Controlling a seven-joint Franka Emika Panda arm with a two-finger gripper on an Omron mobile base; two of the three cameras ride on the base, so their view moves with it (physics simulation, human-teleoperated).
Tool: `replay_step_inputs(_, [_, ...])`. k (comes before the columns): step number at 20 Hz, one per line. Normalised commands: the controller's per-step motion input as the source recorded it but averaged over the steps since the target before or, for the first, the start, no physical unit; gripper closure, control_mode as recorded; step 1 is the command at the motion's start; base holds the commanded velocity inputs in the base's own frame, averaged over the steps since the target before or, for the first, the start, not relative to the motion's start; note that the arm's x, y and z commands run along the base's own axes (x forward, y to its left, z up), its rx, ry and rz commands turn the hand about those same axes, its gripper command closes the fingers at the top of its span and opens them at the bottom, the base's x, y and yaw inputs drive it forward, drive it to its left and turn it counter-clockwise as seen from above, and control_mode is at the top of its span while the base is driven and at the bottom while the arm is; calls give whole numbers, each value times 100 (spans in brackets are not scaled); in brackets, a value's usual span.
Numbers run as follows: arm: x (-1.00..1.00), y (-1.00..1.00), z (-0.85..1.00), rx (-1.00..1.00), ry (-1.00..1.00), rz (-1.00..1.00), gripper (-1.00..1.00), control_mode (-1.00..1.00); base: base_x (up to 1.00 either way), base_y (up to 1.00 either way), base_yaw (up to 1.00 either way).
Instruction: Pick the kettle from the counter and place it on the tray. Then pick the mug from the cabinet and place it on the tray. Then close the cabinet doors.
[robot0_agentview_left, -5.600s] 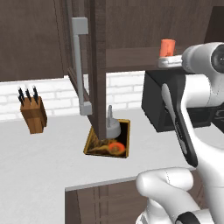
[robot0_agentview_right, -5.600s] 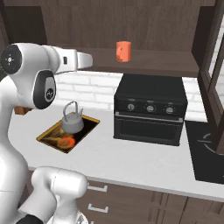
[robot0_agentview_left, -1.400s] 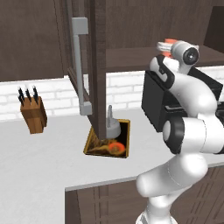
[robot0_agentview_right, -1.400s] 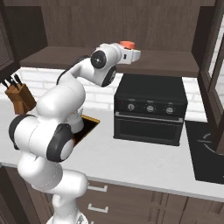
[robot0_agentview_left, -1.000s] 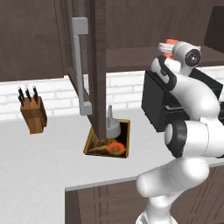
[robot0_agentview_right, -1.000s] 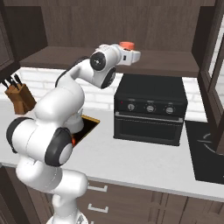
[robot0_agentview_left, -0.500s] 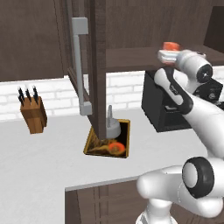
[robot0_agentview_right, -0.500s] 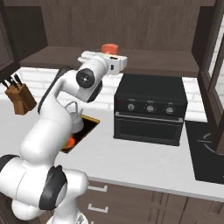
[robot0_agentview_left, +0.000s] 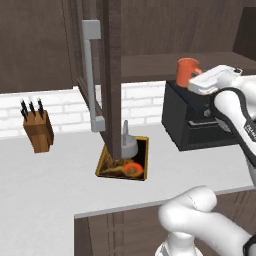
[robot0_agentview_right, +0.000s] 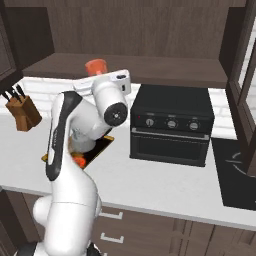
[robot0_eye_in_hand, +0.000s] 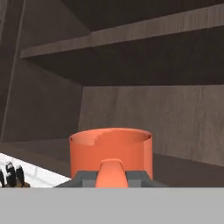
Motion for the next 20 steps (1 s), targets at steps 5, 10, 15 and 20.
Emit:
replay_step_inputs(5, [-99,40,-34,-10,-2,42,100,-100,0,0,0])
replay_step_inputs(10, [-83,58,-55,-6,-5,33,100,-100,0,0,0])
replay_step_inputs(15, [-56,53,-65,-7,-6,26,100,-100,0,0,0])
replay_step_inputs(20, [-24,66,-53,-11,-2,19,100,-100,0,0,0])
